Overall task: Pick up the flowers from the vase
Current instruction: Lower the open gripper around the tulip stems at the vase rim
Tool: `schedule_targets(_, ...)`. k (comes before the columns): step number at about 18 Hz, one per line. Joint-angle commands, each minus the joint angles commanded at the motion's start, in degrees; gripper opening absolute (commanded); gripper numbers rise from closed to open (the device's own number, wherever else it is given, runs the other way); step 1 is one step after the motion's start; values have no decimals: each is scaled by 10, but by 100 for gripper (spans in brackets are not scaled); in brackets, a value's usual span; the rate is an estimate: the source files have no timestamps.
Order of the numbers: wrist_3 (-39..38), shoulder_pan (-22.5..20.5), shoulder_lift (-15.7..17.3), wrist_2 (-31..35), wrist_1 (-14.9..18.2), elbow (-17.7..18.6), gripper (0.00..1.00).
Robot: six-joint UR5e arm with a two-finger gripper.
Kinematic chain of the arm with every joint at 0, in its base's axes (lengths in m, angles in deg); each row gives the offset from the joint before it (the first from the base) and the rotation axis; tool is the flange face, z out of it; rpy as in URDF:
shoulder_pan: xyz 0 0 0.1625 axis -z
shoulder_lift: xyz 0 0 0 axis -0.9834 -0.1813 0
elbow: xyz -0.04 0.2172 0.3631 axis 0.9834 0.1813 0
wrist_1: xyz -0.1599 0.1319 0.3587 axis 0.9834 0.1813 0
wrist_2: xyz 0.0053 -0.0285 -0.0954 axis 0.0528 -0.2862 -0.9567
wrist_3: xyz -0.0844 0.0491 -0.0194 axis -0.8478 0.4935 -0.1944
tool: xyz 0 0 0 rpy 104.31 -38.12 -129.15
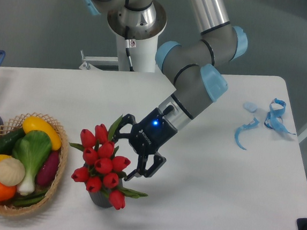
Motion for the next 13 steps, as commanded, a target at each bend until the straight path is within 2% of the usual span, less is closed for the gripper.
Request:
schedule_targets(4, -3, 13, -22, 0, 0, -23, 100)
schedule_targets(8, -3, 19, -27, -1, 0, -25, 100)
schedule_targets(9, -3, 19, -27, -1, 0, -26, 96)
schedule_targets(13, -3, 19, -28, -2, 0, -26, 64)
